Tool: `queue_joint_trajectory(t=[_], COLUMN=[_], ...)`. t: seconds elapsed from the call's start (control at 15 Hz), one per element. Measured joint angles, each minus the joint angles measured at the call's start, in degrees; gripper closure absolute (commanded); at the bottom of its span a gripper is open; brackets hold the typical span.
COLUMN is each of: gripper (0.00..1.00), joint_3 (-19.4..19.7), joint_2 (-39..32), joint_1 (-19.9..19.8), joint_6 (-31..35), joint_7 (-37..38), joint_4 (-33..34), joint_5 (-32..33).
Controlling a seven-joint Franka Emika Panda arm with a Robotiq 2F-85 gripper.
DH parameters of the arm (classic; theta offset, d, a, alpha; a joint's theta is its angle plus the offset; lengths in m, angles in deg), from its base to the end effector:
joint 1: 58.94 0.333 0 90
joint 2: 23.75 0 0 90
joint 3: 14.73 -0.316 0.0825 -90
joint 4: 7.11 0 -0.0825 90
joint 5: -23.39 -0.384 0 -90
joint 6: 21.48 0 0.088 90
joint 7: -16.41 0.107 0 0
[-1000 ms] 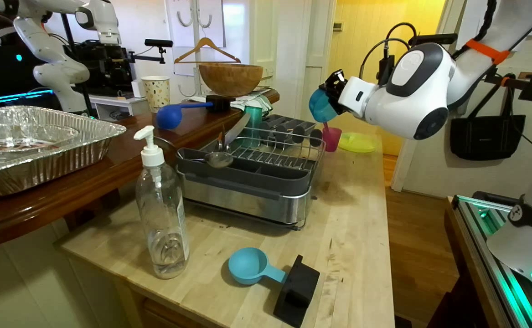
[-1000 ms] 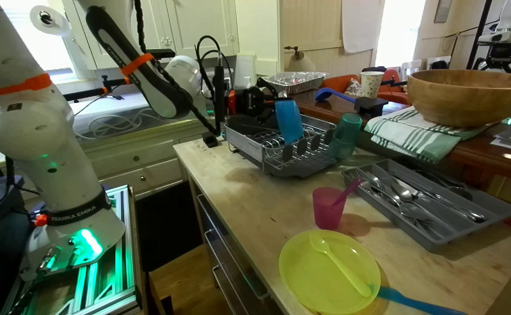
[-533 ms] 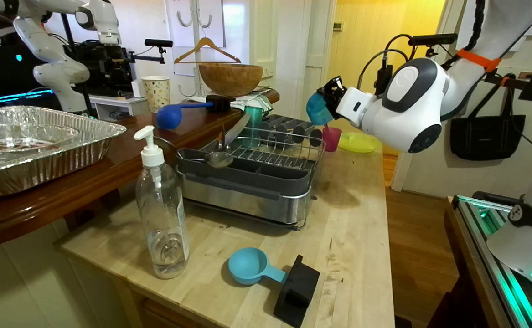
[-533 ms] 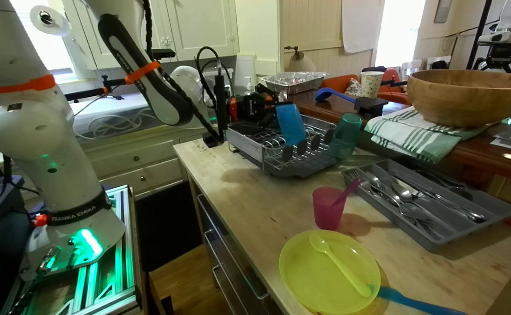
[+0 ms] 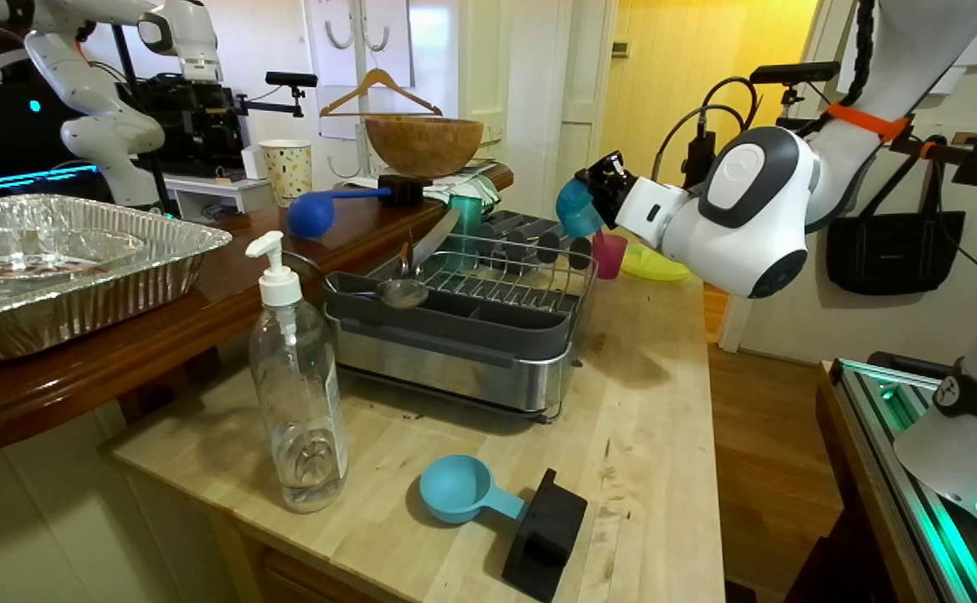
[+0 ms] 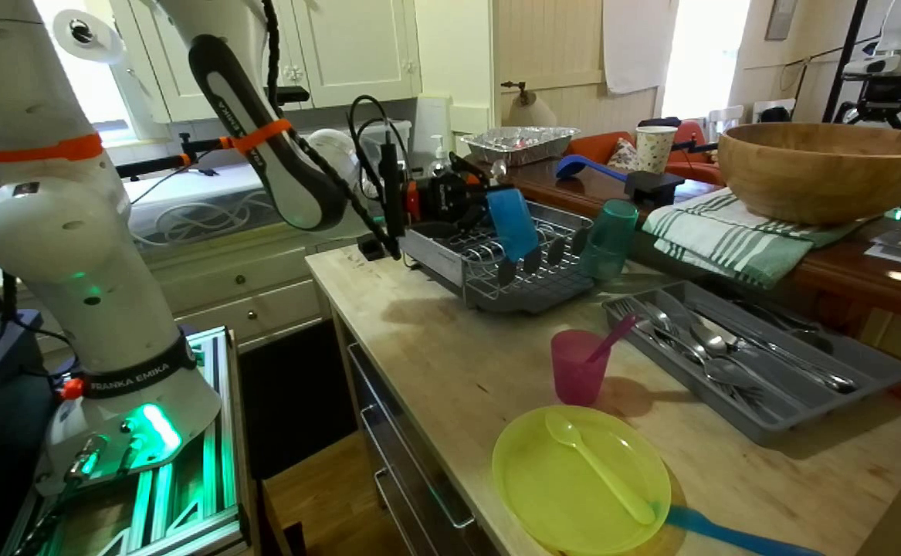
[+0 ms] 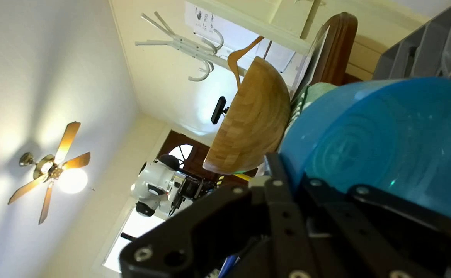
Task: Put the blue bowl on the drying rack
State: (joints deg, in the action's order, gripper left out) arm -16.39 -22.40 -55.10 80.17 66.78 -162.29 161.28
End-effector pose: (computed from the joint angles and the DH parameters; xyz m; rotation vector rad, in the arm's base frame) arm 0.4276 -0.0175 0.2744 1.1378 0.8929 0.4543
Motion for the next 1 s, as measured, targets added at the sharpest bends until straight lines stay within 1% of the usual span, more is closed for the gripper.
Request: queue_joint_trajectory(t=[0.33,0.67,1.0], gripper=[0.99,0.99,0.99], joint_3=[-0.1,-0.6,-1.4], joint_2=[-1.1,-2.9,-4.7], joint_1=[0.0,0.0,0.0], joint_6=[-2.1,-6.9,-10.1], joint_7=[0.0,0.2,0.2], joint_4=[-0.5,-1.4,-1.5], joint_5=[2.3,2.5,2.6])
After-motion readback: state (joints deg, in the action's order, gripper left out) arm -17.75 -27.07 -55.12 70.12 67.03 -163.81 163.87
